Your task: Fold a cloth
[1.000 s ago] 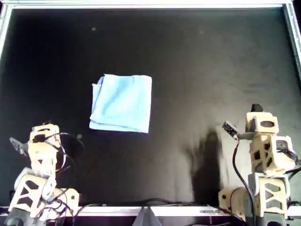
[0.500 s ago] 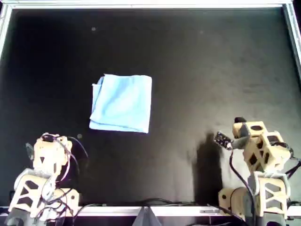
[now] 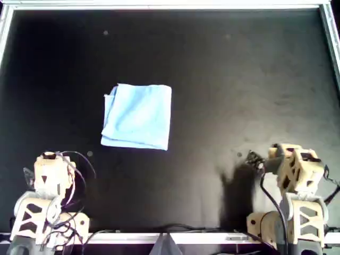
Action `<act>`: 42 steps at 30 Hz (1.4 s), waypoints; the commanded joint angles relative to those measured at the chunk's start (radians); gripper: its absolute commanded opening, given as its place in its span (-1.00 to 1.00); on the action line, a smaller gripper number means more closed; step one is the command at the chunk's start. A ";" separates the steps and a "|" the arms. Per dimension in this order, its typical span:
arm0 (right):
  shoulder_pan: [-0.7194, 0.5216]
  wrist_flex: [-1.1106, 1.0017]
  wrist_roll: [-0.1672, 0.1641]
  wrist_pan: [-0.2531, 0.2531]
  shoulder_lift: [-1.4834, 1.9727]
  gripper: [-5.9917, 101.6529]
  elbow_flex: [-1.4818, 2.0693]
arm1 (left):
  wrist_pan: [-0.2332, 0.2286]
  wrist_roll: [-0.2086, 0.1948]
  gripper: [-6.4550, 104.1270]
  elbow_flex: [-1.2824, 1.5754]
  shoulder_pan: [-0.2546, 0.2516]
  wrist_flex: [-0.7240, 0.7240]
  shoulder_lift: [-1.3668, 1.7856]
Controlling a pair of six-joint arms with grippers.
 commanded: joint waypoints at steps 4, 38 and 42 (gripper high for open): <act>-0.003 0.035 0.002 0.044 0.046 -0.92 0.014 | -0.008 0.008 -0.02 -0.012 0.026 0.002 0.014; -0.006 0.167 0.002 -0.028 0.048 -0.92 0.014 | -0.103 0.061 -0.02 -0.011 0.012 0.002 0.015; -0.006 0.167 0.002 -0.031 0.048 -0.92 0.014 | -0.103 0.061 -0.02 -0.011 0.012 0.002 0.015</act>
